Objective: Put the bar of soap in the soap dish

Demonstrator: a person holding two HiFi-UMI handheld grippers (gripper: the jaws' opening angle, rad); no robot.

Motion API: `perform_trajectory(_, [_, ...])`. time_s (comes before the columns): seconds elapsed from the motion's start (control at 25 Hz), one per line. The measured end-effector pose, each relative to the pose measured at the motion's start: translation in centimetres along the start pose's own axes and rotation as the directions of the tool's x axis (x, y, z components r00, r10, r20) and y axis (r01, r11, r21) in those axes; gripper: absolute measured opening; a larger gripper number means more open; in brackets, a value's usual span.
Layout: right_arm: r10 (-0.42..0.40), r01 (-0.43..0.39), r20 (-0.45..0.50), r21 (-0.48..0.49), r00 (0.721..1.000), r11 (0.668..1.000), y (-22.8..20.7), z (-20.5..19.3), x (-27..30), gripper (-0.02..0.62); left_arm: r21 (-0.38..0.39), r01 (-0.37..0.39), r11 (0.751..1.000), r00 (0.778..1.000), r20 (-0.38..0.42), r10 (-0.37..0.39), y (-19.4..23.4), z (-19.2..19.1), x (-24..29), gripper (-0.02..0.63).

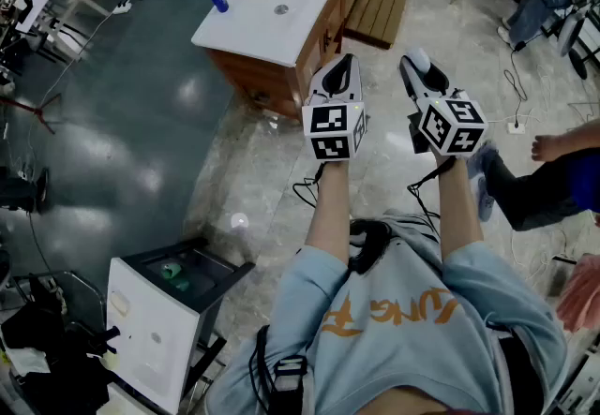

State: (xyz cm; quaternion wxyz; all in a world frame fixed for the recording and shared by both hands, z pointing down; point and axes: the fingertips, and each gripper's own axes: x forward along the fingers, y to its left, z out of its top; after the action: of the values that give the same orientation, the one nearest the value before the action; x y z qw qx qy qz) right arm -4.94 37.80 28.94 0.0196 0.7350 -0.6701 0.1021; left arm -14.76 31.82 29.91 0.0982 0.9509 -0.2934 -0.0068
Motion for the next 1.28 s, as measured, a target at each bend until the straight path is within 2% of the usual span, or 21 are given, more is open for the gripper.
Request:
perform_trajectory(0.36, [0.021, -0.021, 0.01, -0.017, 1.0, 1.0, -0.3, 0.1, 0.7, 0.133, -0.007, -0.015, 1.0, 1.0, 0.009, 0.015, 0.6, 0.0, 0.8, 0.021])
perform_trajectory(0.6, [0.035, -0.035, 0.004, 0.004, 0.999, 0.999, 0.1, -0.2, 1.7, 0.135, -0.028, -0.051, 0.998, 0.999, -0.013, 0.051, 3.0, -0.7, 0.6, 0.021])
perform_trajectory(0.84, [0.009, -0.009, 0.008, 0.017, 1.0, 1.0, -1.5, -0.3, 2.1, 0.135, -0.026, -0.027, 0.999, 0.999, -0.019, 0.027, 3.1, -1.1, 1.7, 0.021])
perform_trajectory(1.0, [0.012, -0.012, 0.023, 0.013, 1.0, 1.0, -2.1, 0.6, 2.7, 0.135, -0.016, -0.026, 1.0, 1.0, 0.007, 0.026, 3.3, -0.1, 2.0, 0.021])
perform_trajectory(1.28, [0.072, -0.069, 0.075, -0.042, 0.995, 0.997, -1.7, 4.4, 5.5, 0.135, -0.014, -0.076, 0.997, 0.994, 0.075, 0.077, 5.9, 2.9, 3.2, 0.021])
